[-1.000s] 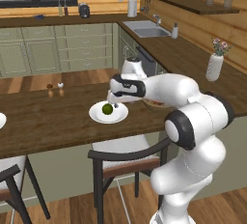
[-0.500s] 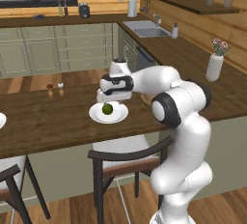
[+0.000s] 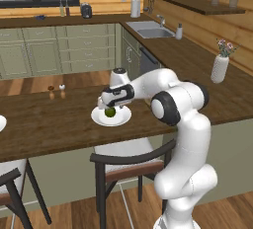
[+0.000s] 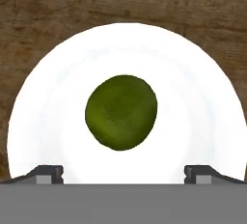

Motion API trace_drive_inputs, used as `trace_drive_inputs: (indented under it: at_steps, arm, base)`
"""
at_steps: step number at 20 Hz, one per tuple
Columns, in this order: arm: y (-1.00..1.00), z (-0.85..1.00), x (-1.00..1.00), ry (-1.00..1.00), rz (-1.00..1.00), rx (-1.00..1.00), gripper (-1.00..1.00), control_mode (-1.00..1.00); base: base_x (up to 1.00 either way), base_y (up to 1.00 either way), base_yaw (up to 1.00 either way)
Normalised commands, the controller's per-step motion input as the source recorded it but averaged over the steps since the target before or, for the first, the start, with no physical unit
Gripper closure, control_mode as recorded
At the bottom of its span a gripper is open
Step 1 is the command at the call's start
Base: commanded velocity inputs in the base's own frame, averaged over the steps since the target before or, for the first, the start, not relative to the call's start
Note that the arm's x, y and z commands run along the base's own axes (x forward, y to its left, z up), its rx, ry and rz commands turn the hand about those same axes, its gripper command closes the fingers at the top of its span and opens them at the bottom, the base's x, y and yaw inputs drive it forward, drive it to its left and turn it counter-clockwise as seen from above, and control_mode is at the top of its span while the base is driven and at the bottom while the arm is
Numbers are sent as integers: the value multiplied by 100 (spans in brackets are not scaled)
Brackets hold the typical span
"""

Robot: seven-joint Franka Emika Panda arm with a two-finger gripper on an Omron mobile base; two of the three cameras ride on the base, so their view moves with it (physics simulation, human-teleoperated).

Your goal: Pick the chicken drumstick and lime from their plates and place them in the bowl. Then put the bowl in the fridge.

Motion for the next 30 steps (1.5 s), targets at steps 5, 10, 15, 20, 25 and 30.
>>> trace_drive_inputs:
  at_steps: [5,10,15,20,25,30]
  arm:
    - [4,-13,24,-10,0,1,-100,-100]
    - [6,-11,35,0,0,1,-100,-100]
    - [2,-26,18,0,0,0,-100,-100]
    - [16,-25,6,0,0,0,100,-100]
    - [0,-2,-39,2,-2,0,100,-100]
    - [-28,85,-60,-25,-6,0,100,-100]
  base:
    - [0,0,0]
    - [0,0,0]
    - [0,0,0]
    - [0,0,0]
    - [0,0,0]
    - [0,0,0]
